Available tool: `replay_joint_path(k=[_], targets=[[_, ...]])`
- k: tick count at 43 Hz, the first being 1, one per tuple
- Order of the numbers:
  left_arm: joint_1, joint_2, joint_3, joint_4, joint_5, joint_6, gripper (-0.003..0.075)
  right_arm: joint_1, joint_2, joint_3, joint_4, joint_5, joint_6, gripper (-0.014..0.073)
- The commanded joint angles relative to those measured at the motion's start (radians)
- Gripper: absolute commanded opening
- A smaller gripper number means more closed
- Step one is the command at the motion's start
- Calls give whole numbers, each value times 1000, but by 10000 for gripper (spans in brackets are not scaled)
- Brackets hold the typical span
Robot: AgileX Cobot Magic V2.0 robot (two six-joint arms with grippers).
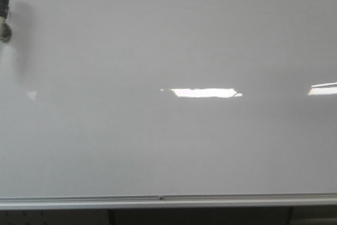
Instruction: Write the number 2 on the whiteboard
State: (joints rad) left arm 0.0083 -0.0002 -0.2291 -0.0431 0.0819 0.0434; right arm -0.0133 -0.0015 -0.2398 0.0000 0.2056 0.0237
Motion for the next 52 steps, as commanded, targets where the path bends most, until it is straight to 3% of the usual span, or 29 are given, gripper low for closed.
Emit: replay_joint_path(k=[1, 19, 47, 49, 52], targets=[[-1, 57, -142, -7, -7, -8, -20, -4, 64, -134, 6, 11, -1, -68], [-1, 390, -458, -5, 356, -8, -20, -4, 393, -427, 6, 252, -1, -68], [-1, 633, -456, -5, 475, -8, -19, -4, 621, -426, 5, 345, -24, -63], [-1, 638, -456, -5, 476, -8, -11, -4, 621, -426, 5, 350, -34, -48], [-1, 648, -456, -3, 481, -8, 63, -4, 621, -426, 5, 359, -39, 34]])
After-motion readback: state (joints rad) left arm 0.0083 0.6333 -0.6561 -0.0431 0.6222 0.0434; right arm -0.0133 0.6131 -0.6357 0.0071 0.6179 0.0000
